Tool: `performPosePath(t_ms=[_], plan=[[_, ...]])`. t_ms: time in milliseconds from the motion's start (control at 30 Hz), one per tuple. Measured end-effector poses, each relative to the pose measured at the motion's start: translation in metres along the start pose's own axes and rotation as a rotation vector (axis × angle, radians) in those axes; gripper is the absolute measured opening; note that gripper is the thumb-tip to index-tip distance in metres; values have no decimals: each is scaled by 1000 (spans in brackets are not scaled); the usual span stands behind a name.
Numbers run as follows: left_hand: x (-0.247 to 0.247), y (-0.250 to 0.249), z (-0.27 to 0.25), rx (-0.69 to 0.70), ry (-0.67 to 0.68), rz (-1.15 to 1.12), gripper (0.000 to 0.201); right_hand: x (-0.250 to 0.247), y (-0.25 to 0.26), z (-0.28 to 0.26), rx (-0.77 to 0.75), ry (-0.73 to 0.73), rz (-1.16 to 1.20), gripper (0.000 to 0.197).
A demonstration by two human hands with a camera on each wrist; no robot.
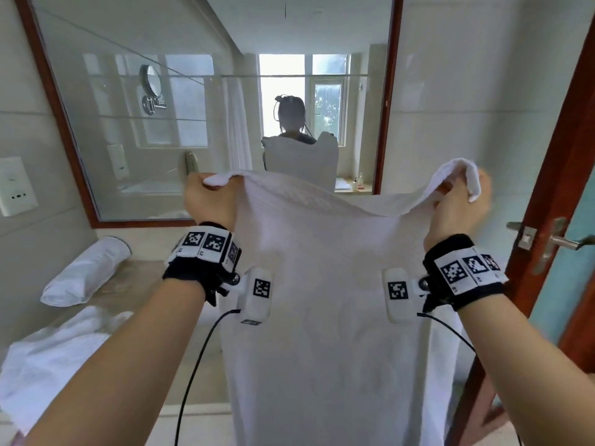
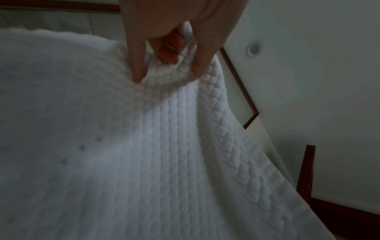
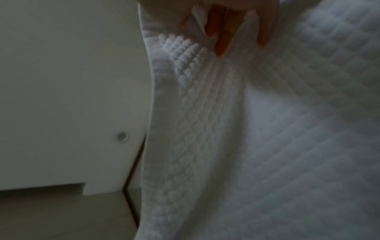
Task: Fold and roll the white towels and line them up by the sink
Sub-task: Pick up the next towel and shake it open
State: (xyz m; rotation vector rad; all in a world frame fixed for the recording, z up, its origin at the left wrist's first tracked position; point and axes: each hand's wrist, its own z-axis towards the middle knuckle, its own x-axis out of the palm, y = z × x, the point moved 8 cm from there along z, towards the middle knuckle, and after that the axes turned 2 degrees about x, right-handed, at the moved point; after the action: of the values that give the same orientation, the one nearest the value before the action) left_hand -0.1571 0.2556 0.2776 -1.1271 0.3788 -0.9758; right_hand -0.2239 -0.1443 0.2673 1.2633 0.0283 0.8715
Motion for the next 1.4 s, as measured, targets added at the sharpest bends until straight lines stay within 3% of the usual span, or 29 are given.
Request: performPosePath(t_ms=[133, 200, 233, 300, 367, 467, 533, 567, 633, 733, 800, 933, 1000, 1067, 1167, 1333, 1400], plan=[[74, 63, 40, 42, -30, 65, 25, 45, -84, 53, 6, 50, 2, 25], [121, 108, 62, 37, 7, 209, 24, 81, -148, 86, 91, 204, -87, 42], [147, 139, 70, 5, 89, 296, 41, 101, -188, 98, 192, 355, -161, 53], [201, 215, 71, -60, 398, 464, 82, 124, -280, 105, 451, 666, -359, 75], [239, 292, 53, -64, 718, 791, 105, 125, -355, 101, 583, 910, -663, 76], [263, 392, -8, -99, 1193, 1234, 85, 106, -442, 69, 655, 1344, -1213, 62], [258, 441, -57, -282, 1436, 1303, 76, 89, -482, 45, 685, 1527, -1472, 65], [251, 462, -76, -375, 1488, 1332, 76, 86, -497, 37, 693, 1558, -1539, 67], [243, 490, -96, -455, 1501, 1396, 78, 87, -524, 31, 596, 1560, -1657, 62], [247, 502, -95, -431, 1519, 1413, 77, 95, -542, 38, 377, 1500, -1787, 44], [251, 502, -82, -393, 1500, 1384, 68, 93, -543, 44, 271, 1435, -1919, 43], [237, 497, -21, -312, 1100, 1441, 53, 88, -549, 51, 221, 1292, -1989, 59], [223, 505, 0, -421, 961, 1414, 60, 88, -548, 52, 240, 1256, -1925, 66], [218, 516, 2, -543, 964, 1342, 65, 90, -547, 52, 217, 1248, -1873, 58], [220, 526, 2, -564, 982, 1336, 53, 91, -544, 48, 199, 1266, -1833, 44], [240, 528, 4, -444, 1024, 1339, 35, 91, -538, 42, 29, 1262, -1904, 34], [249, 528, 9, -363, 1030, 1379, 31, 89, -544, 40, 62, 1252, -1858, 35]])
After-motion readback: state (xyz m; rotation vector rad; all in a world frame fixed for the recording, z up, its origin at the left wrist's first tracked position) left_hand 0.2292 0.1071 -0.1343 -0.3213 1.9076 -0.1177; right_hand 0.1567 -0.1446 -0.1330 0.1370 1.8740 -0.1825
